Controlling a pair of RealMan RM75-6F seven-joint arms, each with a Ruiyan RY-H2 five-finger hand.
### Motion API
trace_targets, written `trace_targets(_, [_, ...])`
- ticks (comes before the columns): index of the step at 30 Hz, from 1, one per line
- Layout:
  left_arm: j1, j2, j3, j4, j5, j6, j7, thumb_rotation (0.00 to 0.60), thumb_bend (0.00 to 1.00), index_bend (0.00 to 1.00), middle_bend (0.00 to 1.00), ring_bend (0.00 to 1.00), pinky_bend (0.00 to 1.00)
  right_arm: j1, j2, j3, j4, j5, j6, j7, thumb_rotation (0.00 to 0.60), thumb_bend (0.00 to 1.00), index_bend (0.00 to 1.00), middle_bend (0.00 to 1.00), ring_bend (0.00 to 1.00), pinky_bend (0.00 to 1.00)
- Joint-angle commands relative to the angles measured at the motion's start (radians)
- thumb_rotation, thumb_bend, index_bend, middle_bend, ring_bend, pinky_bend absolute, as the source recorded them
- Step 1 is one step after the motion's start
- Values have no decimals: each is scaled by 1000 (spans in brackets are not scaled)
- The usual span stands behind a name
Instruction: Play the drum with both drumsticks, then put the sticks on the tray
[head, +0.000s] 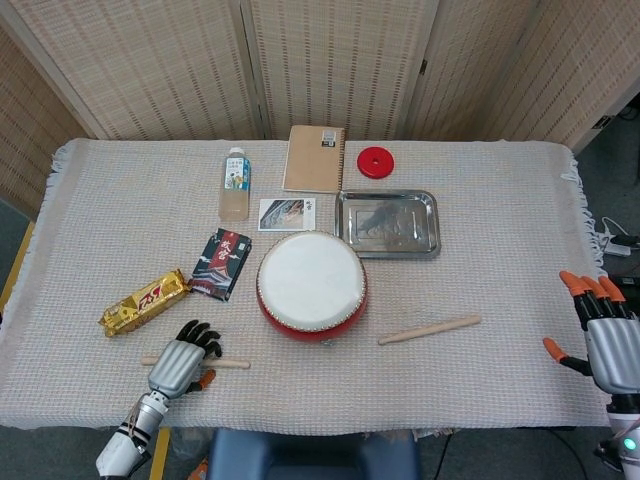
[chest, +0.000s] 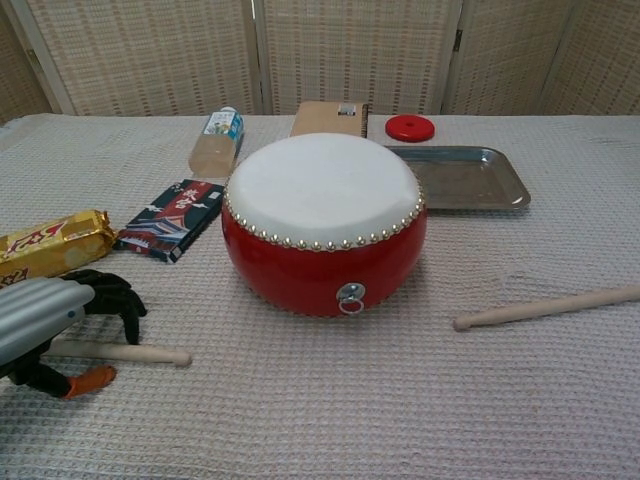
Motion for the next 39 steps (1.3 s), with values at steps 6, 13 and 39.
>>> trace_targets(6, [-1,-14,2,11,-1,11,-24,600,422,525,222,77,72,-1,3,-3,2,-1,-2,16,600,129,0,115,0,69])
trace_targets(13, [11,-7,-4,-2,33,77,-118,600,428,590,269,108,75,-1,6,-3,-1,-3,0,23,600,129,0,115,0,69])
trace_targets(39, [34,108,-181,-12,-123,13,-1582,600,427,531,468,341,340,-10,27,-6,-53,-21,24,-3,600,129,0,115,0,71])
